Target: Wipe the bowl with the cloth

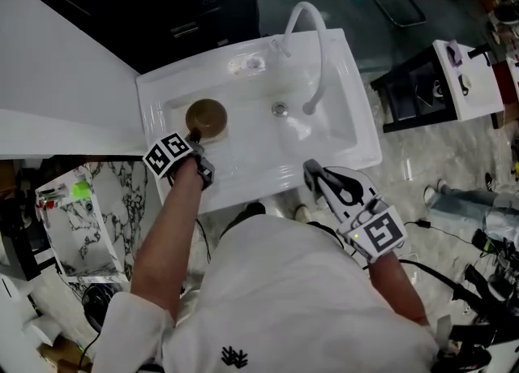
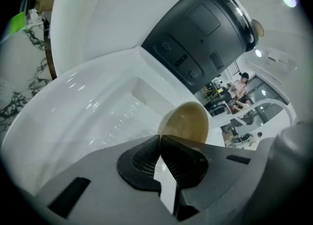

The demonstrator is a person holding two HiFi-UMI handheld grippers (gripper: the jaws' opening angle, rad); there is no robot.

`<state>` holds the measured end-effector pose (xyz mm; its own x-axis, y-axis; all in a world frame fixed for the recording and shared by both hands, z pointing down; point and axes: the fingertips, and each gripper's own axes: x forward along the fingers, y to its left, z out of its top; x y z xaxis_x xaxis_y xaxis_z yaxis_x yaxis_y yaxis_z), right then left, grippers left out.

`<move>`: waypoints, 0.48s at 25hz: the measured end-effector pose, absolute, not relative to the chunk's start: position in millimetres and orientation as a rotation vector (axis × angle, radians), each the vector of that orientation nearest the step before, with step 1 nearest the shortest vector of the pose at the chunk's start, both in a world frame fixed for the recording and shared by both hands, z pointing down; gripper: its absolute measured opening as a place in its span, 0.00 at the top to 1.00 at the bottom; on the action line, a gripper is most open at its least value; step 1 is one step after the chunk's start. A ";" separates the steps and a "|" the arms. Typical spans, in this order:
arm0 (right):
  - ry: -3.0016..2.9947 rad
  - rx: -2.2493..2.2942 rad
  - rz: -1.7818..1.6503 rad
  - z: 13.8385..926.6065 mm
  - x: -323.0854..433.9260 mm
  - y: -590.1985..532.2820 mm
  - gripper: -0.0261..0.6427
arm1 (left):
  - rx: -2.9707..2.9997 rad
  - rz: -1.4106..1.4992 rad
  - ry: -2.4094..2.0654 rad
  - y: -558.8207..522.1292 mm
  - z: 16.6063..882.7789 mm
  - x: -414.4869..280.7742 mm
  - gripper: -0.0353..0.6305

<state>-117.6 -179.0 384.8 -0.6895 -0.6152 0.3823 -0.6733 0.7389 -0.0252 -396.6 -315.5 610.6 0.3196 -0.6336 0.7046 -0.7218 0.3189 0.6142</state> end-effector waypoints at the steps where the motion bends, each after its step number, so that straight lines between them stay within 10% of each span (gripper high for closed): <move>1: -2.601 0.981 0.220 383.8 -114.3 -176.6 0.91 | 1.378 0.091 -1.366 -309.7 605.6 -388.9 0.92; 12: -2.657 0.815 0.069 384.4 -72.8 -131.8 0.91 | 1.476 0.155 -1.287 -212.9 557.0 -275.7 0.92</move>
